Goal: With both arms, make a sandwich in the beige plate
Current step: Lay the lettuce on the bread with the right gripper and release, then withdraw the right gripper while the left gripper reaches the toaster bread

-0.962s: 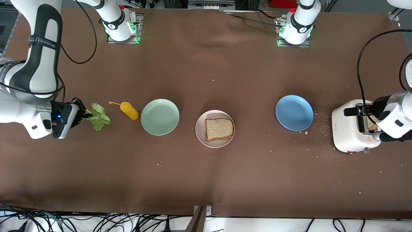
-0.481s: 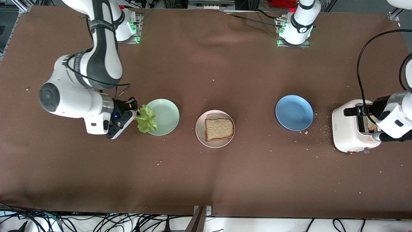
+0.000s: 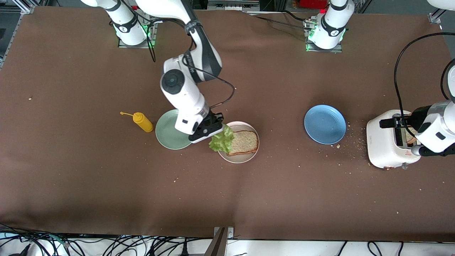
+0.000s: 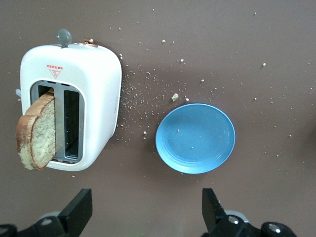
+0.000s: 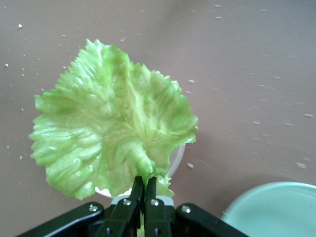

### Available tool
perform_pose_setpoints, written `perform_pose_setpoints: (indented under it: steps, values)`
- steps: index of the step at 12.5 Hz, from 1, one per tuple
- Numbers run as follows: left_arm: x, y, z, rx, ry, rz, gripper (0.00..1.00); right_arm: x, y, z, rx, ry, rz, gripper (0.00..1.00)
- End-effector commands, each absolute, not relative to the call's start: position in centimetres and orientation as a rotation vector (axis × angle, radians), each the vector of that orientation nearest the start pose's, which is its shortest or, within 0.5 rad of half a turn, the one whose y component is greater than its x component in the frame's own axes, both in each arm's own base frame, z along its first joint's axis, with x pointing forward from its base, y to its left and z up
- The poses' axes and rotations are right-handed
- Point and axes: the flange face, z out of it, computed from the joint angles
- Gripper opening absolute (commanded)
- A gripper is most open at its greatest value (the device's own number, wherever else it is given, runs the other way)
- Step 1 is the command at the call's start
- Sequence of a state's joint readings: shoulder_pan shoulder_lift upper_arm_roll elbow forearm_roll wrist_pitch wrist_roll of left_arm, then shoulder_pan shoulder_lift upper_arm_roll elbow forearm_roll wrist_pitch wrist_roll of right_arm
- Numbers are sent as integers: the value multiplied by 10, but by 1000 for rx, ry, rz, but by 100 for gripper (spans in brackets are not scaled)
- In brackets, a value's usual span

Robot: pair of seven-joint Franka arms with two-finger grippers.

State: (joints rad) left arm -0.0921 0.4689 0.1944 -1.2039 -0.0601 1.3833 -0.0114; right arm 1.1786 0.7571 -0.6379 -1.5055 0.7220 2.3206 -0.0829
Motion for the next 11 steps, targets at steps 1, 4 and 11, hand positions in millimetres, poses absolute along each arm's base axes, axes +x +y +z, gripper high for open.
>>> perform_pose_setpoints:
  steps: [1,4,11]
  values:
    - [658,31,499,-3072,-158,427,98,558,484,258,-2890,-525,-418,0]
    - [658,29,498,-3070,-155,429,98,545,503,235,-2869,-555,-545,0]
    - [658,32,497,-3072,-160,430,98,534,504,246,-2894,-579,-412,100]
